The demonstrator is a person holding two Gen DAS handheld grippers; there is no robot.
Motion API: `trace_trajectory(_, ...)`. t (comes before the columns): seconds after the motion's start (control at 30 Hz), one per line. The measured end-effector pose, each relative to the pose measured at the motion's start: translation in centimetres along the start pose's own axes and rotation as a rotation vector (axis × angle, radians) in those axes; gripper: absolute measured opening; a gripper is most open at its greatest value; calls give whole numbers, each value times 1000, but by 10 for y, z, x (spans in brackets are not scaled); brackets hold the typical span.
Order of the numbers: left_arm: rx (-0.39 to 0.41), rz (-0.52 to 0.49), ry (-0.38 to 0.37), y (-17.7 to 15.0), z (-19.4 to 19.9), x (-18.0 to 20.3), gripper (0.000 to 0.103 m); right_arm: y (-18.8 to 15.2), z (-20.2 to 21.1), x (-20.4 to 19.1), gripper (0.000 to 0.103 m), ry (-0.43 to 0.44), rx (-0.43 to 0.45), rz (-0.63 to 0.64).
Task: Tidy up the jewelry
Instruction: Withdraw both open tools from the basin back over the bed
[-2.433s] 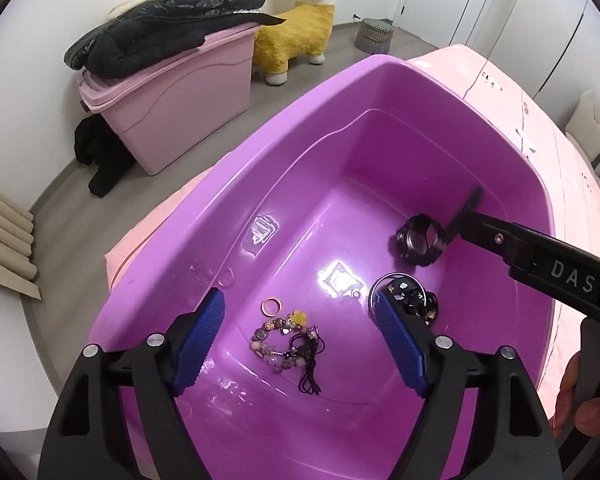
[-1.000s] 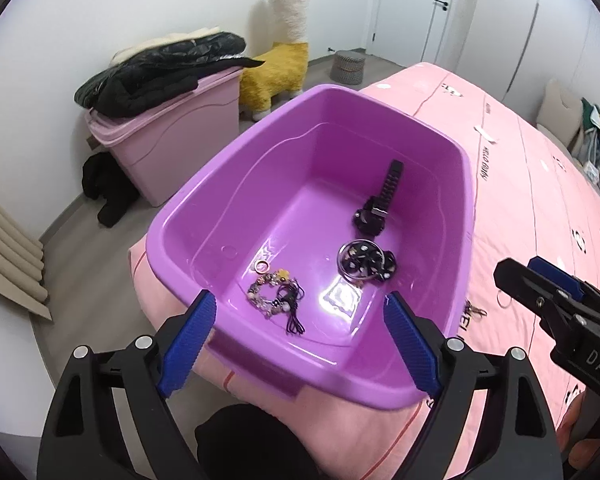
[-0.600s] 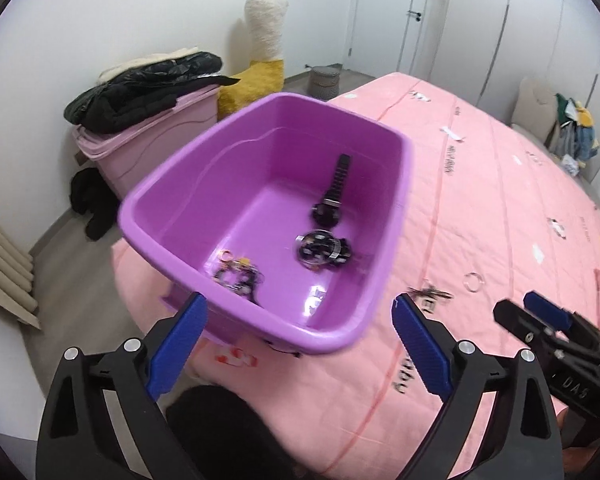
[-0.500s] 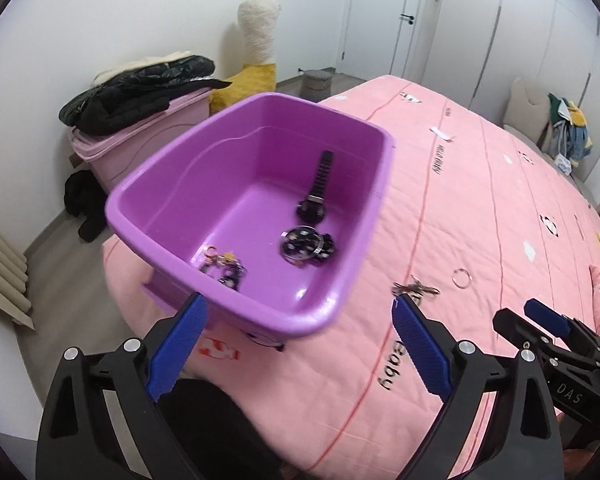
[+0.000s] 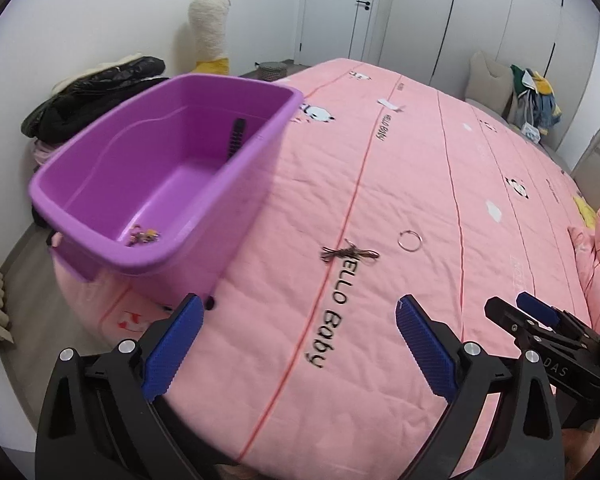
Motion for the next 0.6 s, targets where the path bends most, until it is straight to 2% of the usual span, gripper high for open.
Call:
trace_trajectory(0.27, -45, -21, 2, -8, -66, 39, 97, 8, -44, 37, 77, -16, -23, 20)
trace_trajectory(0.47, -88, -7, 17, -3, -116, 49, 97, 19, -84, 56, 77, 7, -47, -6)
trace_trajectory(0.6, -86, -6, 44, 3, -145, 52, 97, 31, -112, 63, 77, 5, -59, 17)
Point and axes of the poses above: each gripper's, at about its wrist camera, not at the fingertips, and z roughly against the way its jaws point, x to its right, y to its top, the point moved 7 cm from there along -z, roughly the way its jaws point, and after that the axes turned 6 degrees about -x, right-handed, at the moved point
